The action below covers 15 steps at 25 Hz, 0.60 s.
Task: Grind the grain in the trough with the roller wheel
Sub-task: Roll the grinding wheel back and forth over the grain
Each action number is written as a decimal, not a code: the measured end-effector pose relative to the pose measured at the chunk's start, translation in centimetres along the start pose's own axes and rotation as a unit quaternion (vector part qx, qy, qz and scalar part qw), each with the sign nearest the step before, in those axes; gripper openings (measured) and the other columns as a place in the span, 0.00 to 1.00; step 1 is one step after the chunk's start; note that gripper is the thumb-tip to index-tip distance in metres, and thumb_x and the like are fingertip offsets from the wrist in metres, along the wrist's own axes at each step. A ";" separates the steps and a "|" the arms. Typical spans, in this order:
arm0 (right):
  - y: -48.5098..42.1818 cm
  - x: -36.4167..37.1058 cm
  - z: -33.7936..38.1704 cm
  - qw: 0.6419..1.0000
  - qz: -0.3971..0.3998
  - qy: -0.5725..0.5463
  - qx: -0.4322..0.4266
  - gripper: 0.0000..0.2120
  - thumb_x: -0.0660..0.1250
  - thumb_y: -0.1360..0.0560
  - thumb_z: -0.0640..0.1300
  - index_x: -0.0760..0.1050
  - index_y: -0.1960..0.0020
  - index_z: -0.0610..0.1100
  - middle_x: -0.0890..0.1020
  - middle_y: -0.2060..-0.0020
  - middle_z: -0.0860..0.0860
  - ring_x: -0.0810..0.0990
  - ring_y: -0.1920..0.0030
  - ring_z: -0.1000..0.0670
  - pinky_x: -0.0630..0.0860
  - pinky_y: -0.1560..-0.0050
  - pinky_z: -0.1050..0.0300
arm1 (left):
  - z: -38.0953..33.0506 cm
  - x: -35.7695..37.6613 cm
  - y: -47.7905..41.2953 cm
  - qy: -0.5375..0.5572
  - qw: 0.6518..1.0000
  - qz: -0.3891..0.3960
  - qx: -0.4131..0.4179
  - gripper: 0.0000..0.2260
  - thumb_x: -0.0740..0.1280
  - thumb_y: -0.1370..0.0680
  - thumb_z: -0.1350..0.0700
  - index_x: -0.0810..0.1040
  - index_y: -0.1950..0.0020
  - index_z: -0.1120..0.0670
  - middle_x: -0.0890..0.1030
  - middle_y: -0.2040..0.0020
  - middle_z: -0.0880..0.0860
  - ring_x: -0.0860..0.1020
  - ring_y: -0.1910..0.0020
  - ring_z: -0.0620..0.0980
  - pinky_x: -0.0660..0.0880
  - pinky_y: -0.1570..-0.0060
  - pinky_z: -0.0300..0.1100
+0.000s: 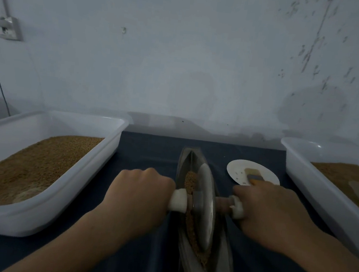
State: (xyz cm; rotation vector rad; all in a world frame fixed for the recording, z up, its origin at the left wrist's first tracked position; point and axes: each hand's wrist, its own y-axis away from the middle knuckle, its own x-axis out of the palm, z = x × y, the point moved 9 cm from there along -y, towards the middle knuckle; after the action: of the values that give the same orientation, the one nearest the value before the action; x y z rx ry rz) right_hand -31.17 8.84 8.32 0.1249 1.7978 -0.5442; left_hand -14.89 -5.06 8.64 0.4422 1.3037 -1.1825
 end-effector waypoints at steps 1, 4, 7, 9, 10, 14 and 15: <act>0.3 -0.1 -0.1 1.000 -0.014 0.010 0.000 0.16 0.68 0.32 0.60 0.60 0.65 0.61 0.72 0.67 0.56 0.65 0.71 0.60 0.54 0.74 0.62 | 0.1 0.0 -0.1 -0.003 1.000 -0.001 0.005 0.18 0.70 0.29 0.41 0.60 0.63 0.42 0.61 0.70 0.43 0.59 0.74 0.42 0.53 0.73 0.39; -2.3 -0.2 0.0 1.000 -0.002 -0.001 0.022 0.13 0.67 0.29 0.56 0.63 0.64 0.58 0.73 0.65 0.55 0.70 0.67 0.55 0.59 0.72 0.58 | 1.0 1.1 -2.4 0.029 0.998 0.037 -0.036 0.12 0.67 0.25 0.43 0.65 0.62 0.43 0.69 0.66 0.44 0.66 0.70 0.44 0.64 0.69 0.42; -6.7 0.4 0.4 0.998 0.042 -0.023 0.030 0.08 0.68 0.25 0.53 0.70 0.59 0.56 0.77 0.59 0.55 0.75 0.61 0.52 0.64 0.68 0.57 | 1.9 1.5 -6.0 0.035 0.996 0.053 -0.062 0.04 0.65 0.23 0.47 0.74 0.54 0.46 0.75 0.58 0.48 0.72 0.63 0.50 0.69 0.63 0.46; -7.0 0.6 0.0 0.998 0.045 -0.037 0.033 0.09 0.68 0.25 0.54 0.69 0.60 0.56 0.77 0.60 0.56 0.76 0.61 0.52 0.66 0.67 0.56 | 1.7 1.2 -6.2 0.024 0.997 0.052 -0.059 0.05 0.66 0.23 0.47 0.77 0.51 0.46 0.76 0.58 0.49 0.72 0.63 0.51 0.69 0.63 0.46; -5.9 0.7 -0.1 0.998 0.041 -0.039 0.031 0.10 0.67 0.25 0.55 0.68 0.61 0.56 0.76 0.61 0.56 0.76 0.61 0.53 0.66 0.67 0.57 | 1.4 1.0 -5.4 0.019 0.998 0.049 -0.047 0.05 0.66 0.24 0.47 0.76 0.52 0.46 0.75 0.59 0.48 0.72 0.64 0.50 0.68 0.64 0.46; -0.3 1.0 -0.5 1.000 0.019 -0.015 0.010 0.11 0.63 0.31 0.63 0.63 0.64 0.61 0.72 0.67 0.56 0.70 0.69 0.59 0.59 0.73 0.61 | -0.3 -0.2 -0.7 0.009 1.000 0.004 0.008 0.14 0.69 0.28 0.41 0.64 0.60 0.43 0.63 0.69 0.44 0.61 0.74 0.43 0.57 0.73 0.40; 0.2 1.0 -0.6 1.000 0.013 -0.009 0.010 0.10 0.62 0.32 0.63 0.63 0.65 0.62 0.71 0.67 0.56 0.68 0.71 0.59 0.57 0.74 0.61 | -0.3 -0.2 -0.4 0.004 1.000 -0.003 0.015 0.16 0.70 0.28 0.41 0.62 0.61 0.42 0.61 0.69 0.43 0.59 0.74 0.42 0.54 0.73 0.39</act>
State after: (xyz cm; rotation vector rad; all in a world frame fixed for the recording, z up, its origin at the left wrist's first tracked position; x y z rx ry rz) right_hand -31.91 9.03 7.46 0.1555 1.7719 -0.5431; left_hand -15.39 -4.88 8.87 0.4660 1.2957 -1.2073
